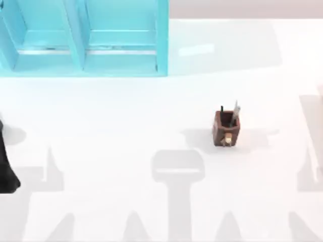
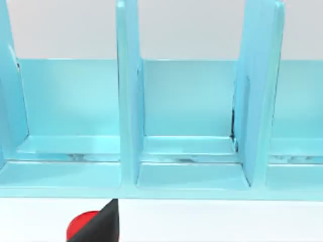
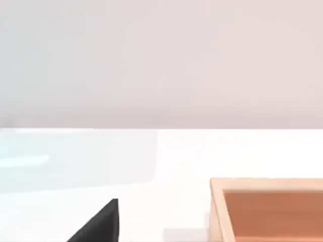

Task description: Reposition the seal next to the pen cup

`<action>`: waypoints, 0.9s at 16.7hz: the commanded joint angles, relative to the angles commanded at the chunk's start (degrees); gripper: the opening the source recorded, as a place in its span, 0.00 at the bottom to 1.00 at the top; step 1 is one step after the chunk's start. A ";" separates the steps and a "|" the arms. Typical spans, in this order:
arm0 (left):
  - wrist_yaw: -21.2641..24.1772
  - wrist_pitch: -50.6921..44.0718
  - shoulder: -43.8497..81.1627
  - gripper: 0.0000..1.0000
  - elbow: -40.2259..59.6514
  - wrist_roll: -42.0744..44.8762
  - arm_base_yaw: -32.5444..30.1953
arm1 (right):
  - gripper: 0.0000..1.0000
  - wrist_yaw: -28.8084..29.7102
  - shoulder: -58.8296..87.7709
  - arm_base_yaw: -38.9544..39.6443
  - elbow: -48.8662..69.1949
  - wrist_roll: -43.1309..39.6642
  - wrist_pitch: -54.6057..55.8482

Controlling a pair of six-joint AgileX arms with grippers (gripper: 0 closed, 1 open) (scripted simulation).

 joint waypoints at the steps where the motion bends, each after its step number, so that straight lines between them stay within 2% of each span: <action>1: 0.00 0.00 0.00 1.00 0.00 0.00 0.00 | 1.00 0.00 0.00 0.00 0.00 0.00 0.00; 4: -0.05 -1.55 1.74 1.00 1.75 0.27 0.27 | 1.00 0.00 0.00 0.00 0.00 0.00 0.00; 7: -0.09 -7.41 8.93 1.00 8.98 1.31 1.15 | 1.00 0.00 0.00 0.00 0.00 0.00 0.00; 11: 0.00 -20.08 27.00 1.00 26.36 3.42 2.84 | 1.00 0.00 0.00 0.00 0.00 0.00 0.00; 15: 0.15 -36.07 52.58 1.00 48.31 5.83 4.92 | 1.00 0.00 0.00 0.00 0.00 0.00 0.00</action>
